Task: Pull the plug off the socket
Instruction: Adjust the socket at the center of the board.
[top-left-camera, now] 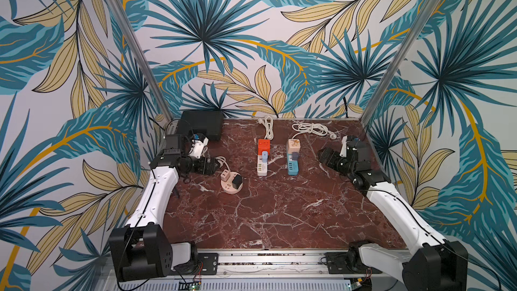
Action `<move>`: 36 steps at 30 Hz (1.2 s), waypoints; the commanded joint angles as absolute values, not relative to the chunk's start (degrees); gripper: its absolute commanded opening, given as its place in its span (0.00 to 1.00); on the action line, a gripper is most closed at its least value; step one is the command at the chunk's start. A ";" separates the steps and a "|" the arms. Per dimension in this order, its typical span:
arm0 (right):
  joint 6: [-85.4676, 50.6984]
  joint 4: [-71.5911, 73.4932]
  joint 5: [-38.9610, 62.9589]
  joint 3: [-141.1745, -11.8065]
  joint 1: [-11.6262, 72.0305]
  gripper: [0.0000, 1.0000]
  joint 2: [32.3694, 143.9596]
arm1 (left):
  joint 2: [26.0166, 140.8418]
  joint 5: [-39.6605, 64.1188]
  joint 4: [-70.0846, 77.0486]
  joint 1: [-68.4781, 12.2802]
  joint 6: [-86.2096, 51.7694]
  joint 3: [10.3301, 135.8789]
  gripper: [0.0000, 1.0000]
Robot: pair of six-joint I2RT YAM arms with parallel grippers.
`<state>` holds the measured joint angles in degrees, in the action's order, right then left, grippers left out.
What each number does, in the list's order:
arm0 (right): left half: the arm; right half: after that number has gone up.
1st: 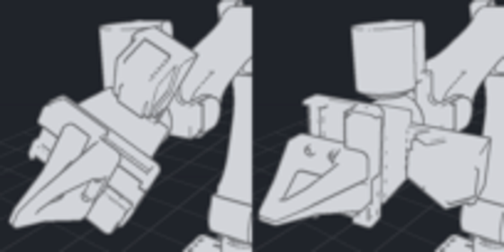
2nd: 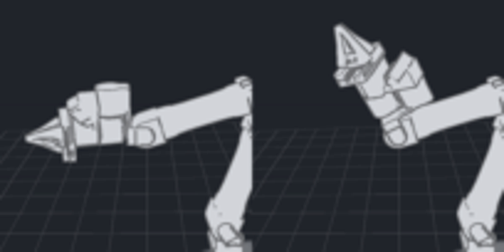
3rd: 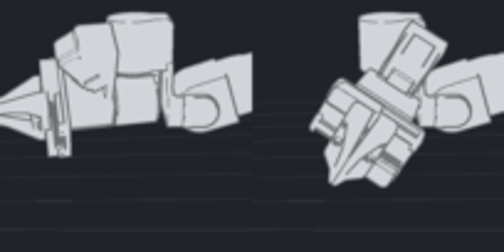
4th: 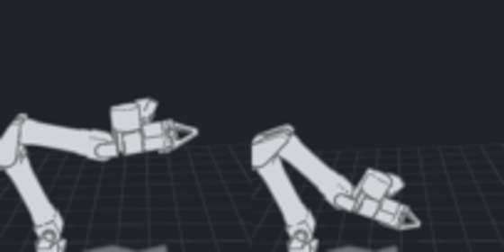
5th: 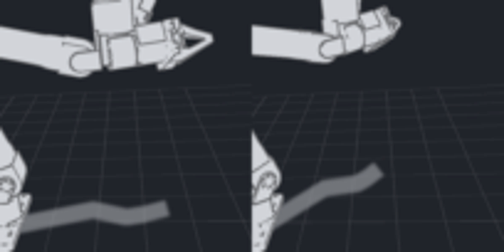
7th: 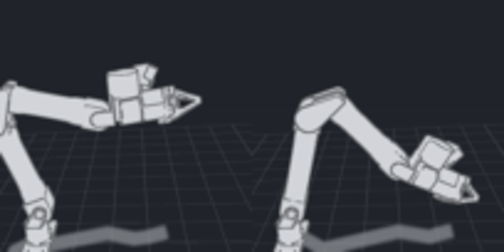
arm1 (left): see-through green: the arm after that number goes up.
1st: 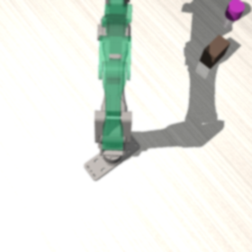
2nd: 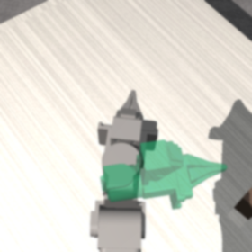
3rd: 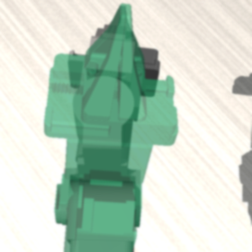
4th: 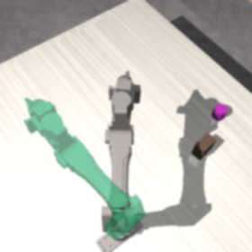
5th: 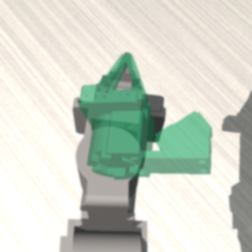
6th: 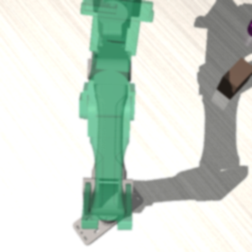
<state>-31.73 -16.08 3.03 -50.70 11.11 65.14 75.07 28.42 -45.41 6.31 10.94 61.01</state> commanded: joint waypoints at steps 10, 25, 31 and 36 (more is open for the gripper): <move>-22.85 -22.50 2.71 -65.55 41.47 0.83 82.83 | 68.84 26.85 -45.97 5.79 9.56 55.39 1.00; -6.56 -37.21 1.61 -96.17 52.29 0.80 111.86 | 74.39 29.80 -50.50 11.39 9.08 57.97 0.93; -2.89 -40.70 3.35 -102.57 52.61 0.80 117.69 | 73.36 32.65 -50.74 13.23 10.25 57.57 0.88; -1.12 -42.21 2.48 -106.23 52.74 0.80 121.41 | 72.20 33.25 -50.62 13.21 11.16 57.04 0.84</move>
